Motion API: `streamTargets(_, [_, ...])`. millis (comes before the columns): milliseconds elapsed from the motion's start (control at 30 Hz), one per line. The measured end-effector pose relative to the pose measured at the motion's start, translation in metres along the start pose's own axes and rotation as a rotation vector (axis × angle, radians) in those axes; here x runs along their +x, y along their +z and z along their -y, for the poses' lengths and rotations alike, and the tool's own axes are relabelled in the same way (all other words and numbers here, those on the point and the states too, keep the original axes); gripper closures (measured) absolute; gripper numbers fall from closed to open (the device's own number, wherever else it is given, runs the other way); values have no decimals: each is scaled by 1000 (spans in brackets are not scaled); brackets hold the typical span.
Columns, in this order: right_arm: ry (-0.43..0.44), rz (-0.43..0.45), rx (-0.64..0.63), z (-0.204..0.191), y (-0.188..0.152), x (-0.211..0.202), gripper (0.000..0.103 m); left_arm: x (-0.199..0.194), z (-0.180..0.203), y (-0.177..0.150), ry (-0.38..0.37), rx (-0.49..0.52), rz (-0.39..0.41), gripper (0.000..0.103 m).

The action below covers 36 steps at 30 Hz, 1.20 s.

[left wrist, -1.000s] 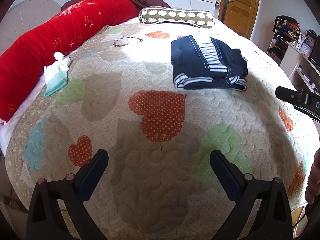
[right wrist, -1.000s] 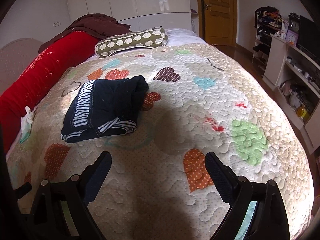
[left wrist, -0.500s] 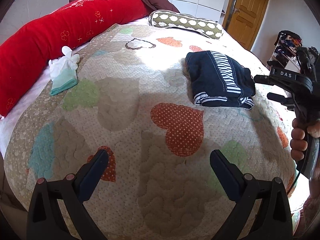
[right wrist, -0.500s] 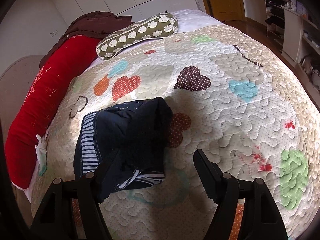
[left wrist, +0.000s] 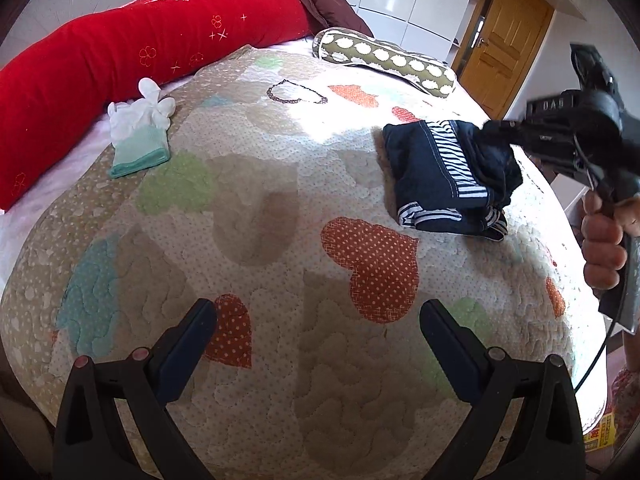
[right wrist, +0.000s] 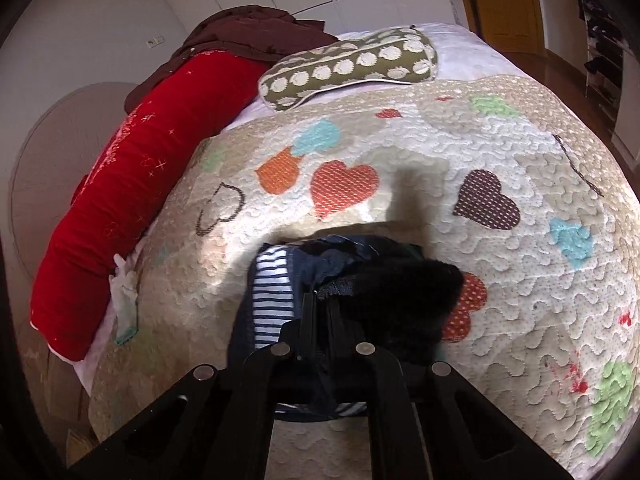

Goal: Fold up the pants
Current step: 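Grasp the folded navy garment with the right gripper, then lift the navy garment with the right gripper to let it unfold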

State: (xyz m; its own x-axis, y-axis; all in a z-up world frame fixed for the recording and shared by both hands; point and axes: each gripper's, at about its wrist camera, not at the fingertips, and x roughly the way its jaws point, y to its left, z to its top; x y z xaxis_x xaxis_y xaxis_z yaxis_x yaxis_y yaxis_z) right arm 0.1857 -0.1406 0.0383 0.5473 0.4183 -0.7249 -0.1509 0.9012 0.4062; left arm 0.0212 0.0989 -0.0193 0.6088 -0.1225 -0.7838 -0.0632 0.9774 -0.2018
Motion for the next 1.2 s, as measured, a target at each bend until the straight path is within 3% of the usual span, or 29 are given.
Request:
streamTargets(167, [255,-95,-131,-112,-1,25,98,-3,-14,-5,-6,-52,-8,1])
streamTargets(267, [464,-290,-267,-184,-30,58,92,-3,-24,-8,0,-75,-18,1])
streamTargets(300, [476,-338,-334,-205,-45,67,85,-3,-27,-9,-1,-86,-22,1])
streamTargets(333, [431,-352,-407,-223,-57,72,67,-4,-30,-10,3,-91,-27,2])
streamTargets(367, [399,-341,-463,-234,-67,72,60,-4,-31,-12,14,-77,-29,2])
streamTargets(400, [404,-314,-490,-240,-72,67,60,-6,-32,-14,20,-72,-22,2])
streamTargets(533, [382,-163,-431,-197,-60,29,51,-13,-43,-17,8,-82,2,2])
streamTargets(633, [195,-60,-361,-140,-41,6,44,-10,-53,-12,-14,-119,1,1])
streamTargets(767, [-157,-20,-380,-78,-35,13,38,-4,-68,5,-43,-187,0,1])
streamTargets(900, [-229,-71,-356,-48,-42,46,38,0,-71,17,-52,-223,0,2])
streamTargets(967, [-305,-74,-361,-43,-47,66,38,-1,-70,18,-59,-227,-5,2])
streamTargets(1000, [-320,-81,-349,-38,-48,74,41,-2,-70,18,-56,-223,-7,2])
streamTargets(1033, [-316,-98,-326,-32,-47,81,69,-3,-68,18,-47,-217,-6,2])
streamTargets(1067, [-300,-111,-290,-24,-46,82,78,-3,-67,18,-37,-210,-5,2])
streamTargets(1200, [-198,-14,-105,13,-35,38,85,2,-67,22,-36,-214,-17,1])
